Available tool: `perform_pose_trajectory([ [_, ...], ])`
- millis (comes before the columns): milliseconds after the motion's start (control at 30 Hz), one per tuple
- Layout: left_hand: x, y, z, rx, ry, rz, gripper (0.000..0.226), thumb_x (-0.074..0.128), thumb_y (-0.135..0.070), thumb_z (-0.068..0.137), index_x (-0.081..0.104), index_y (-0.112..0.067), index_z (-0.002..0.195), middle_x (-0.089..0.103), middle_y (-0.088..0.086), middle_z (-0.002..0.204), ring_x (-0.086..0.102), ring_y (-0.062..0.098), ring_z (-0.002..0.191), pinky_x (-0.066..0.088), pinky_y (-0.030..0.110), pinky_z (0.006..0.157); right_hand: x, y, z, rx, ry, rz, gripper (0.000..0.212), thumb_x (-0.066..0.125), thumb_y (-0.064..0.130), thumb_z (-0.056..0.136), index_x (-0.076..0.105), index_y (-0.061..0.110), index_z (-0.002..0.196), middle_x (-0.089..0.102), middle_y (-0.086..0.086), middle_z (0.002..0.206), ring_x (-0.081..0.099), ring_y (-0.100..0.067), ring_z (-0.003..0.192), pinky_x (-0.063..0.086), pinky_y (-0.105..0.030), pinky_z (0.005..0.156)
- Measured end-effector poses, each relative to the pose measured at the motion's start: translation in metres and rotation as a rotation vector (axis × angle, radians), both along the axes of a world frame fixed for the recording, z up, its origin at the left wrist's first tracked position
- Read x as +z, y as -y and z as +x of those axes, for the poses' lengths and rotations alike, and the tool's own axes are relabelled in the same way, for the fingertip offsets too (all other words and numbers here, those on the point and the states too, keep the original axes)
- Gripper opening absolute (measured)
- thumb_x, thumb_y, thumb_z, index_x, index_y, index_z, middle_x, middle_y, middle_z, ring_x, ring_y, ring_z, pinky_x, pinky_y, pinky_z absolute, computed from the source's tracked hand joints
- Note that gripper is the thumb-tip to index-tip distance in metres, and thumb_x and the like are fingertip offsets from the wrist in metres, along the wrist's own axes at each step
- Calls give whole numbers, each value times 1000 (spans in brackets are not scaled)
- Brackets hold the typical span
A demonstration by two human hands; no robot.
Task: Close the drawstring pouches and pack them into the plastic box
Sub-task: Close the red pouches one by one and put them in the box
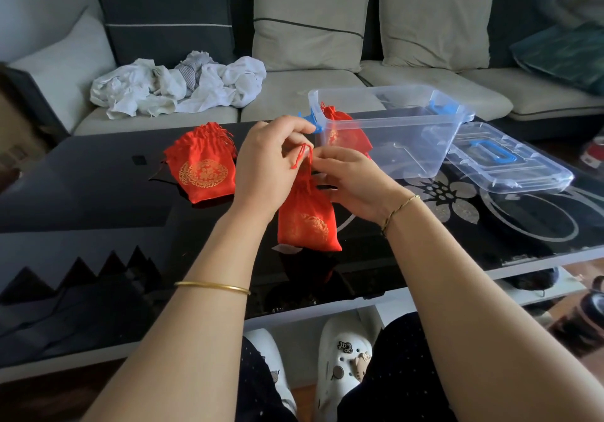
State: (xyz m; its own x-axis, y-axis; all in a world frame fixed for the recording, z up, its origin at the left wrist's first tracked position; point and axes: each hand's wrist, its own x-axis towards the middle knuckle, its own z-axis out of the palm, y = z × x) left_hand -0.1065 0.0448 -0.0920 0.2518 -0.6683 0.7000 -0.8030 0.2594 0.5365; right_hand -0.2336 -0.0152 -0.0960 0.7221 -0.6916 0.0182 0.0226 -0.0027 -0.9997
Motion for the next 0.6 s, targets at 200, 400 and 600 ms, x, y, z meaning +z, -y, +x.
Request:
perform_pose_trajectory([
  [200, 2, -2, 0, -64, -88, -14, 23, 65, -4, 83, 69, -16, 103, 71, 0, 87, 64, 12, 92, 50, 22, 84, 3, 3, 0, -53, -12, -34, 17, 47, 19, 98, 61, 12, 92, 68, 6, 78, 60, -8, 72, 47, -29, 75],
  [400, 3, -4, 1, -113, -188, 62, 15, 68, -7, 83, 72, -14, 95, 69, -8, 86, 63, -2, 83, 49, 13, 78, 7, 5, -2, -252, -83, -225, 28, 40, 27, 101, 58, 11, 88, 64, 0, 80, 60, -11, 70, 51, -27, 68],
  [600, 6, -7, 1, -140, -466, 203, 15, 58, -15, 92, 71, -17, 98, 70, -5, 86, 61, -2, 72, 45, 10, 60, 5, 9, -9, -356, -75, 83, 39, 45, 42, 96, 47, 17, 66, 51, 2, 57, 43, -11, 48, 42, -22, 49],
])
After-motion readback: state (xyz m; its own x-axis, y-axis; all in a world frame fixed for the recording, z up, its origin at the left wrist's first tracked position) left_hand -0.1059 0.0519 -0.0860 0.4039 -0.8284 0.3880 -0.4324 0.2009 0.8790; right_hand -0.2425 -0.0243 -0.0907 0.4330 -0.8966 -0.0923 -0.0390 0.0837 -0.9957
